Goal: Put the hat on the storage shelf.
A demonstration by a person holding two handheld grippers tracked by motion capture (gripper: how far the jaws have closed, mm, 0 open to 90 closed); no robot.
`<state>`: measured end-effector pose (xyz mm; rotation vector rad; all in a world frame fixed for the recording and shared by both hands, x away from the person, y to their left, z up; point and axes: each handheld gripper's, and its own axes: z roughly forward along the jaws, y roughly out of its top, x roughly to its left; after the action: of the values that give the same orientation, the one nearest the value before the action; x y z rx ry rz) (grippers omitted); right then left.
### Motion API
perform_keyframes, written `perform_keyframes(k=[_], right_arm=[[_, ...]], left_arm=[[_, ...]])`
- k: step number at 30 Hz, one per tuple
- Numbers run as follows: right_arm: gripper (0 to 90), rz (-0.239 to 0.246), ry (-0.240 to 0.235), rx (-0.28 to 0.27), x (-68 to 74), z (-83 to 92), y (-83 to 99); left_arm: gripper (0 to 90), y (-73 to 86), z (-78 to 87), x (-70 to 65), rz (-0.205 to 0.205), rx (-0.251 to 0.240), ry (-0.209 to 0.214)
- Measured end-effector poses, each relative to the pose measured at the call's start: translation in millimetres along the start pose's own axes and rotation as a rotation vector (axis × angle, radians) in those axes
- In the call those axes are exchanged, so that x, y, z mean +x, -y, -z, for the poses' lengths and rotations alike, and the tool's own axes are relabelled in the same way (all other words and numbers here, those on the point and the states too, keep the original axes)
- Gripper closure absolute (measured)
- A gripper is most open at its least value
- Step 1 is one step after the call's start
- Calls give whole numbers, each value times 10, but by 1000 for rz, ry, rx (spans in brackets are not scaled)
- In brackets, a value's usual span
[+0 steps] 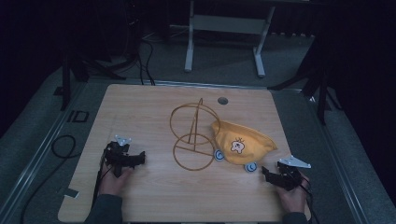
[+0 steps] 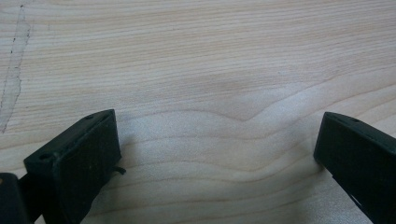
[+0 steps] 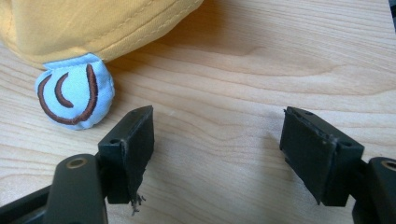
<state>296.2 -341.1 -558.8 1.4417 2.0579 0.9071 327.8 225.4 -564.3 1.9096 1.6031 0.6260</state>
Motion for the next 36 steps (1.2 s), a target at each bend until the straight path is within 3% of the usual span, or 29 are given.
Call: perform_keyframes(k=[9,12,13,15,19,25,36], right_arm=[[262,1,-2,5,18,20,12],[301,2,-5,7,33,38,18],[384,18,-21,4,48,62,26],[429,36,-37,9,67,86,34],[473,63,-61,19,104,115,39],[483,79,-93,20,152,122,42],[459,163,-130,27,360,157,-53]], left_arm=[[4,0,0,0,0,0,0],[3,-1,0,0,0,0,0],[4,-1,0,0,0,0,0],[3,-1,0,0,0,0,0],[3,-1,0,0,0,0,0],[4,-1,0,0,0,0,0],[3,-1,0,0,0,0,0]])
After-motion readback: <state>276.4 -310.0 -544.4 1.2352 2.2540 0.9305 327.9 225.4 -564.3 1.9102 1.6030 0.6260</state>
